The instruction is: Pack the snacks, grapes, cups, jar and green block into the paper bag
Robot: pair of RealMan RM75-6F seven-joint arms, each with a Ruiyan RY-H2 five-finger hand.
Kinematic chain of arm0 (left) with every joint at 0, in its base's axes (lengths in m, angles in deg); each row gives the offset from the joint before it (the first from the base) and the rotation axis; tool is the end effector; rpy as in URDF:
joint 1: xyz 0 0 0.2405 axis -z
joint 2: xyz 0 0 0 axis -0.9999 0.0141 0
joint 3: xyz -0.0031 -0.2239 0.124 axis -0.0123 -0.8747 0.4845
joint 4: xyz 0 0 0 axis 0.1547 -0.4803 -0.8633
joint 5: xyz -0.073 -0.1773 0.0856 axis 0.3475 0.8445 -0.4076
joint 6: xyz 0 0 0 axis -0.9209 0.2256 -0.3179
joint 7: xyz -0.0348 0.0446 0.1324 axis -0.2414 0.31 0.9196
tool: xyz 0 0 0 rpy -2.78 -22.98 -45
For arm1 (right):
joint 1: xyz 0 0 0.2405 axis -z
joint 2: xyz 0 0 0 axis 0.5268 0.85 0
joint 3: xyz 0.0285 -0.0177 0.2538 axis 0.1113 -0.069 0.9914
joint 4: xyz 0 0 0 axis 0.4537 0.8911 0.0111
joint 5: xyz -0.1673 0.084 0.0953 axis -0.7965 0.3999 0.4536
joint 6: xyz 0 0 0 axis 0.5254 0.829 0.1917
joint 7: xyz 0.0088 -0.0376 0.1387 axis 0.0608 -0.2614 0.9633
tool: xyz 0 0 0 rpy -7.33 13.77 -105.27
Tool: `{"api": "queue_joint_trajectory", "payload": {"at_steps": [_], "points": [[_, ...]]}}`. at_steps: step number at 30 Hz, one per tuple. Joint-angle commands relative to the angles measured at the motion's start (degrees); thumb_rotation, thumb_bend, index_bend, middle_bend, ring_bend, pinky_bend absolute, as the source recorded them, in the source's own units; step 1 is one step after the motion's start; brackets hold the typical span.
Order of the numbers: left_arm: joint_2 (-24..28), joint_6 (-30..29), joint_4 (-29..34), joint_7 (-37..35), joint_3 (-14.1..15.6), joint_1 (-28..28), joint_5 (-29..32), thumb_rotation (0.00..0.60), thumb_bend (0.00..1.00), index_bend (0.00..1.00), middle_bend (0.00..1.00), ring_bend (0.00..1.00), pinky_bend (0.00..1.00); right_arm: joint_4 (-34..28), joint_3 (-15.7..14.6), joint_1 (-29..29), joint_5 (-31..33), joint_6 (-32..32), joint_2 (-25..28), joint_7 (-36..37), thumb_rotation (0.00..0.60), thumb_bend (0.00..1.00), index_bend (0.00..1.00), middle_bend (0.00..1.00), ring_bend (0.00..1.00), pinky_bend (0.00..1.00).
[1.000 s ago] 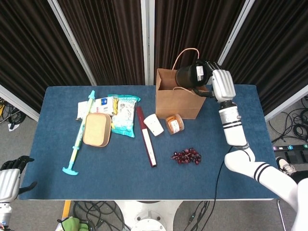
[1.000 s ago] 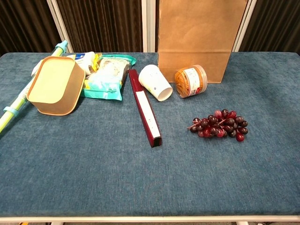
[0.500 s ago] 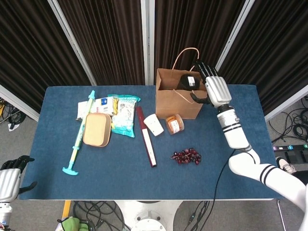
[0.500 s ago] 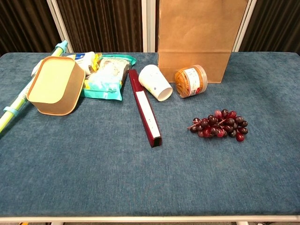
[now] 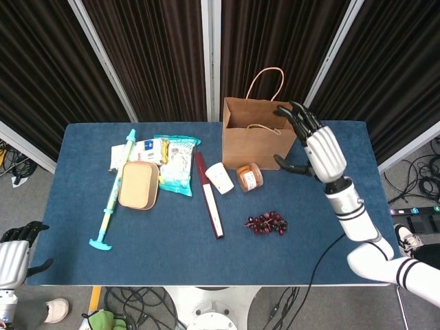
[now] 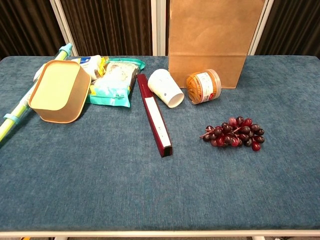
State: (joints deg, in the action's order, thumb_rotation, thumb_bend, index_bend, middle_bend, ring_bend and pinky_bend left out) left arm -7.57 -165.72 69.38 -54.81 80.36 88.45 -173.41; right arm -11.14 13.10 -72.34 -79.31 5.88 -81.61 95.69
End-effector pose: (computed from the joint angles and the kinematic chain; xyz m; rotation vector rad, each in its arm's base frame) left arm -0.3339 0.1402 0.1384 -1.3446 -0.9213 -0.7560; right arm -0.1132 -0.3692 0.1469 1.6032 -0.6839 1.7925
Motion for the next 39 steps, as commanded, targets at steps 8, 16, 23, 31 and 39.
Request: {"api": "queue_joint_trajectory", "payload": {"at_steps": [8,16,23,31,39], "points": [[0.16,-0.1,0.32,0.23,0.16,-0.02,-0.27,0.6,0.04,0.36,0.35,0.31,0.26,-6.17,-15.31,5.95,-11.01,-3.56,8.45,-0.01,0.6,0.13,0.26,0.35,0.25,0.43],[-0.06,-0.05,0.37,0.29,0.25,0.09,-0.53,0.6,0.04,0.36,0.35,0.31,0.26,-4.67,-20.05,4.45,-6.53,-18.97,5.25,-9.55,0.6,0.11,0.14,0.21,0.12,0.31],[-0.13,-0.11,0.17,-0.02,0.44,-0.12,-0.5,0.6,0.04,0.36,0.35,0.31,0.26,0.31,-20.1,3.62,-2.51,-25.18,-1.87,-15.9,0.6,0.12,0.13,0.19,0.1,0.29],[-0.25,-0.12,-0.02,-0.22,0.49,-0.39,-0.08,0.6,0.04,0.36,0.35,0.31,0.26,7.05,-19.84,3.31,-0.39,-27.27,-8.47,-20.31,0.6,0.18,0.13,0.19,0.1,0.27],[-0.52,-0.07,-0.47,-0.55,0.52,-0.44,-0.08,0.6,0.04,0.36,0.35,0.31,0.26,11.3,-19.73,3.07,0.06,-27.32,-12.35,-20.62,0.6,0.19,0.14,0.23,0.1,0.27]]}}
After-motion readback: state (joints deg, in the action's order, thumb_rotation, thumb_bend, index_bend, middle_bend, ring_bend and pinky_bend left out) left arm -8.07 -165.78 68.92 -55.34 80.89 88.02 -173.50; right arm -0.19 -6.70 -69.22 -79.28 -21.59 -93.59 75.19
